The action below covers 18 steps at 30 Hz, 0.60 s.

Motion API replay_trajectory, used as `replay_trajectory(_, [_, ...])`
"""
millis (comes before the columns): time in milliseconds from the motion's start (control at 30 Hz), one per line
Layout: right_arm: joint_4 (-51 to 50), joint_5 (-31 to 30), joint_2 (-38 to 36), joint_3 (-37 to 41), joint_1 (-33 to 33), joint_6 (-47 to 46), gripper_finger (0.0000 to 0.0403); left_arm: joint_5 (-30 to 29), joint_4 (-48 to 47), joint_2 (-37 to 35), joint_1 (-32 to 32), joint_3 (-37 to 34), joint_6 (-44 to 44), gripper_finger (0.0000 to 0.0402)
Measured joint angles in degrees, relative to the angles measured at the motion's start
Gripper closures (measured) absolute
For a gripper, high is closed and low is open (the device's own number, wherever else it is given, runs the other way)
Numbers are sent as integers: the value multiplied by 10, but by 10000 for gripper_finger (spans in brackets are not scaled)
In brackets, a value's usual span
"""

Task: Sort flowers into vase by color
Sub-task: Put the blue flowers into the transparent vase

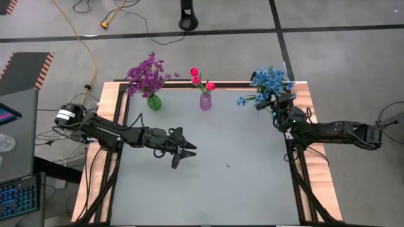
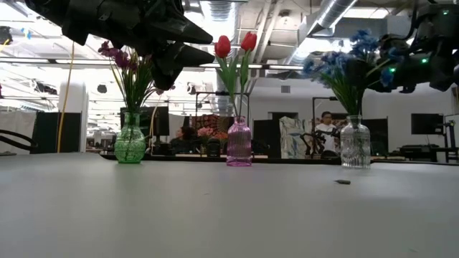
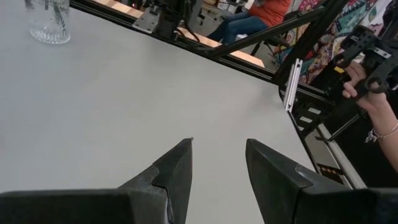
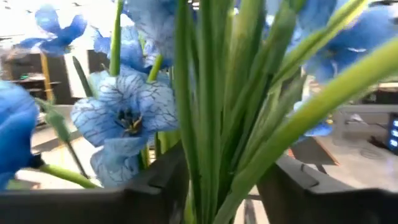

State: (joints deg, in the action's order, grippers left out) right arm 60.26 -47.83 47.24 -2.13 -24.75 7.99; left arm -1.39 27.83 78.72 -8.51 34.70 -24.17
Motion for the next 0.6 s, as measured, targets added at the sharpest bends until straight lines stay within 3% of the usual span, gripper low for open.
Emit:
replay_trajectory(167, [0, -30, -1, 0, 22, -1, 184, 0, 0, 0, 0, 0, 0, 264])
replay_trajectory(600, [0, -153, -2, 0, 87, 1, 182, 1, 0, 0, 0, 0, -3, 264])
